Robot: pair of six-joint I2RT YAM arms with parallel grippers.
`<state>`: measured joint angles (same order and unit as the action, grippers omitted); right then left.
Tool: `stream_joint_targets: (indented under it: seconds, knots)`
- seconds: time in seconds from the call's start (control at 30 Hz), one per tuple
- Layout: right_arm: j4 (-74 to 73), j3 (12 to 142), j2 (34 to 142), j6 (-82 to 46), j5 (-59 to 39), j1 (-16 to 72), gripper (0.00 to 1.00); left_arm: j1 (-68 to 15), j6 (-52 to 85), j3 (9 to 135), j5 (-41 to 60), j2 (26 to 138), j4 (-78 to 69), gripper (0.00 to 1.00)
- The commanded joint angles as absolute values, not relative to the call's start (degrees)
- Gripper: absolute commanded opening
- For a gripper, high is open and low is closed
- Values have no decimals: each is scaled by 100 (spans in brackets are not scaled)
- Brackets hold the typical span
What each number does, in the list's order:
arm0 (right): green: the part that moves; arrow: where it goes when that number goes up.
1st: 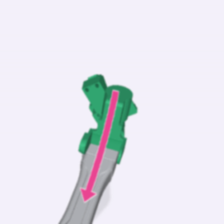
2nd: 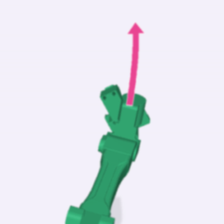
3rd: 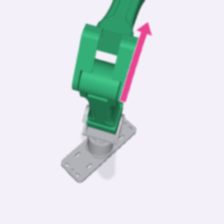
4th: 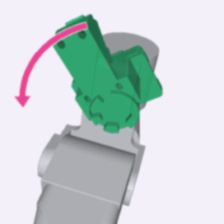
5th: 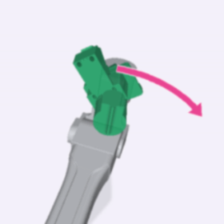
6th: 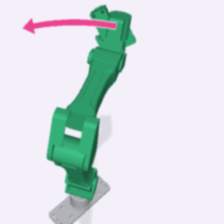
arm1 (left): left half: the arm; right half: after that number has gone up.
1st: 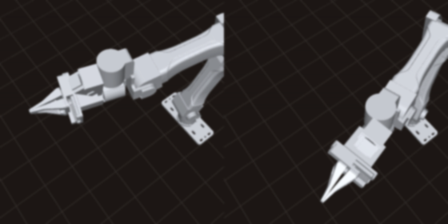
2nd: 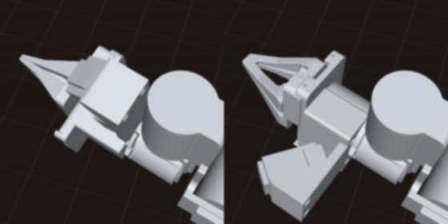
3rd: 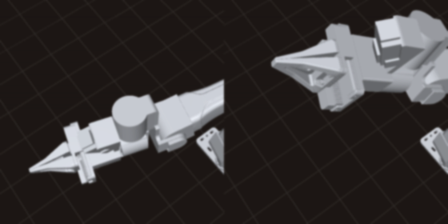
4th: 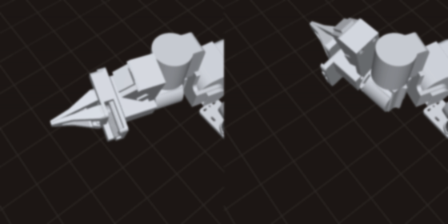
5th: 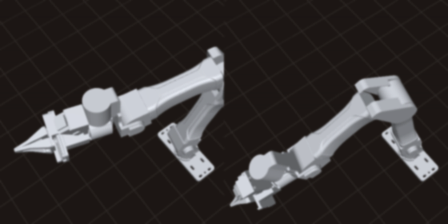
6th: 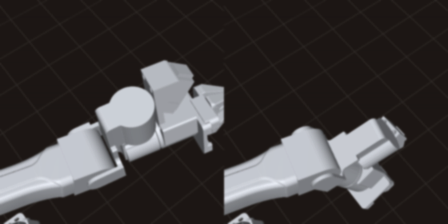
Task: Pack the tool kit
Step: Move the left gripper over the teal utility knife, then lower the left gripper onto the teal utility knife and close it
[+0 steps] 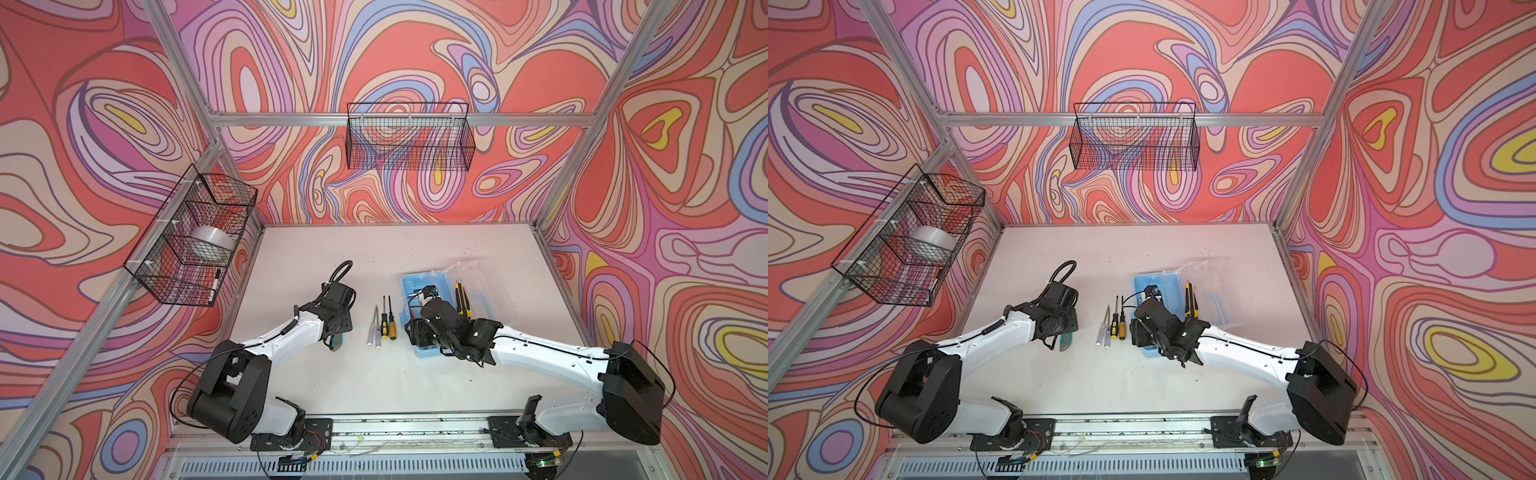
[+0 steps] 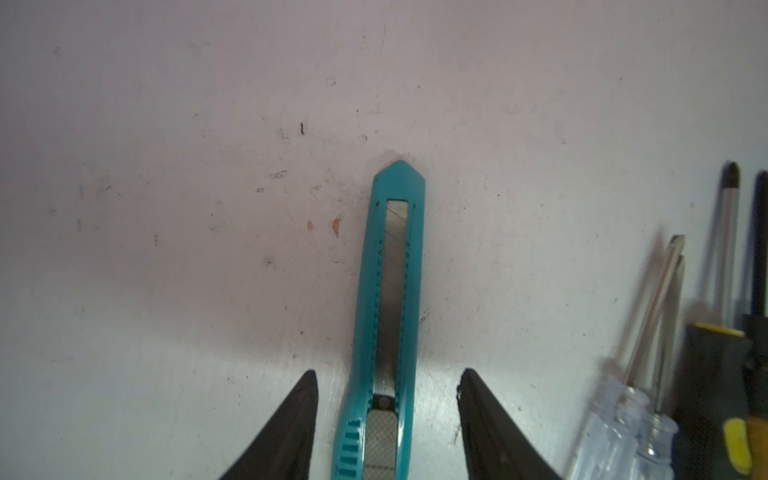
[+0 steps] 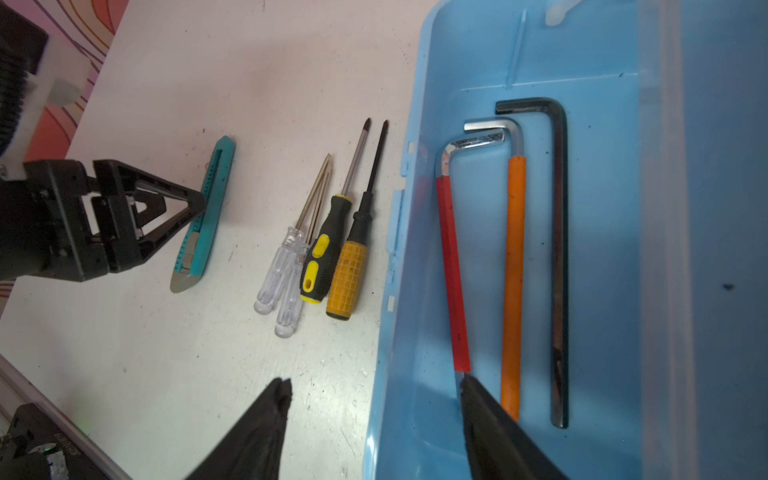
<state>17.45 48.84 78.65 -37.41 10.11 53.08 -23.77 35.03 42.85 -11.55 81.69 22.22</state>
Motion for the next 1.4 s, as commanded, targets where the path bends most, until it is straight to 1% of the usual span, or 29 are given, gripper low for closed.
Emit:
stream_joint_targets:
  seconds: [0.0, 0.57, 1.1, 1.23, 1.37]
  knots:
    - [1681, 4960, 7934, -3767, 1124, 5335, 69, -2338, 3404, 4252, -1125, 8265, 2092, 52]
    - [1609, 4924, 8067, -3750, 1151, 5332, 68, -2259, 3447, 4254, -976, 8691, 1943, 48]
    - [1473, 4825, 8127, -3753, 1203, 5332, 68, -2193, 3456, 4228, -915, 8888, 1837, 38]
    - [1416, 4792, 8172, -3773, 1190, 5332, 67, -2197, 3484, 4219, -957, 8895, 1853, 37]
    - [1345, 4755, 8214, -3764, 1205, 5333, 67, -2201, 3485, 4210, -982, 8887, 1879, 33]
